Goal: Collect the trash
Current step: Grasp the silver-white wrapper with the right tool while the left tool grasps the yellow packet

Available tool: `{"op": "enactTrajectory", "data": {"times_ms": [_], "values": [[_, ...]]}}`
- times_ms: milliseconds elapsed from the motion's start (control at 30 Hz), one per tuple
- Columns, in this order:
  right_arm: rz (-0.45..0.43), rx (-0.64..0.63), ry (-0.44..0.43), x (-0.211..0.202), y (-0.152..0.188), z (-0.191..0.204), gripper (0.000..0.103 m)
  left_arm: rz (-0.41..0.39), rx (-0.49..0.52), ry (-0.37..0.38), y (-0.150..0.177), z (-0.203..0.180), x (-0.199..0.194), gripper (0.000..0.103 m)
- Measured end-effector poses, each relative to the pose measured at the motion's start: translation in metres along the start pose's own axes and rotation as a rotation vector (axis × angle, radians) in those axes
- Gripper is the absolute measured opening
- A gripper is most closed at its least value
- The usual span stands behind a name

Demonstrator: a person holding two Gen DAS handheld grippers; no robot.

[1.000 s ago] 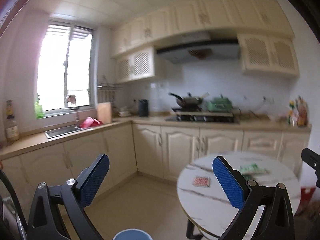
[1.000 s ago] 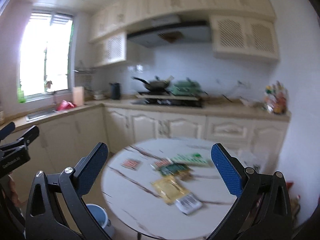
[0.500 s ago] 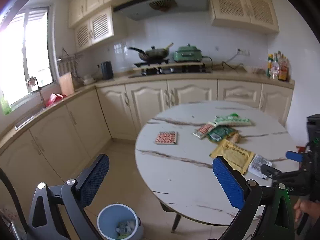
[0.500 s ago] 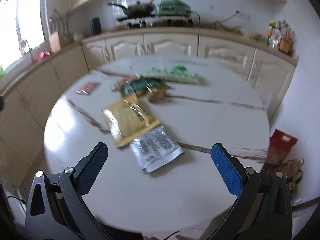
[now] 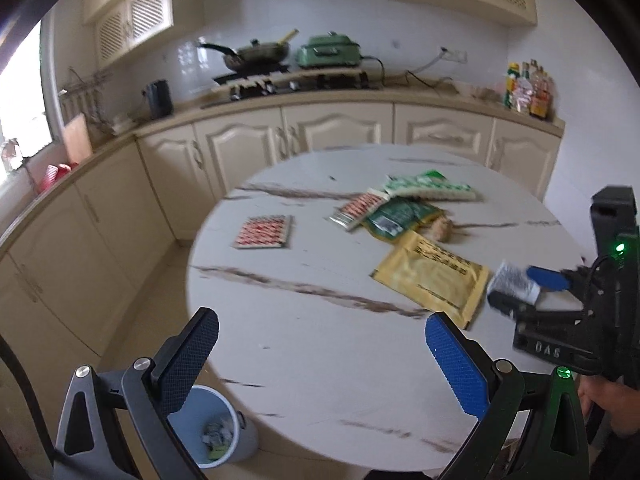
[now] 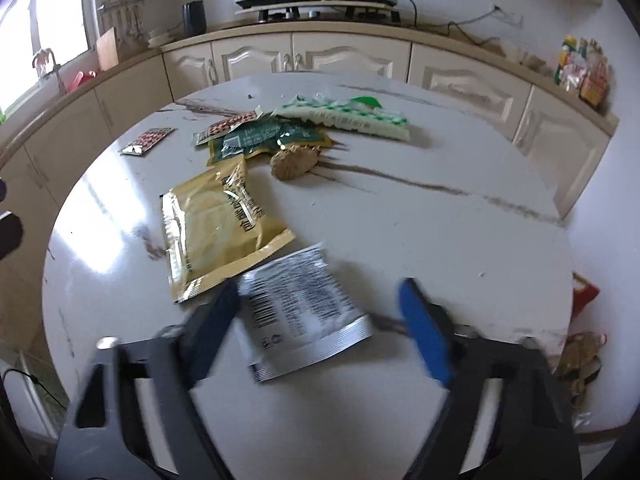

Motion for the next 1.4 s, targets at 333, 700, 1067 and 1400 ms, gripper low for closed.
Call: {"op": "enactTrajectory", "data": {"times_ms": [333, 700, 1067, 1400], "values": [[-0.024, 0.028, -0.071, -0.011, -0.005, -0.030, 0.010, 0.154, -0.023, 0.143, -0.045, -0.048, 0.057, 0.102], [-0.046, 0.048, -0.073, -0.006, -0.021, -0.057, 0.006, 0.310, -0.111, 0.116, -0.099, -0.094, 0.133, 0.102], [-0.042, 0.044, -0.112, 0.001, -0.021, -0.051, 0.006, 0.256, -0.013, 0.025, -0.111, -0.089, 0.169, 0.100], [-0.037, 0.023, -0.169, 0.007, -0.017, -0.019, 0.006, 0.215, 0.028, 0.083, -0.093, -0.060, 0.164, 0.069]]}}
Point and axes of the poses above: each gripper's, at about its wrist camera, not at the fingertips, and x roughly the way its jaws point, z to its left, y to its underside, the point moved 7 cm from there along x, roughly the way its jaws point, and after that the axes turned 13 degrees about -y, right-handed, at the moved point
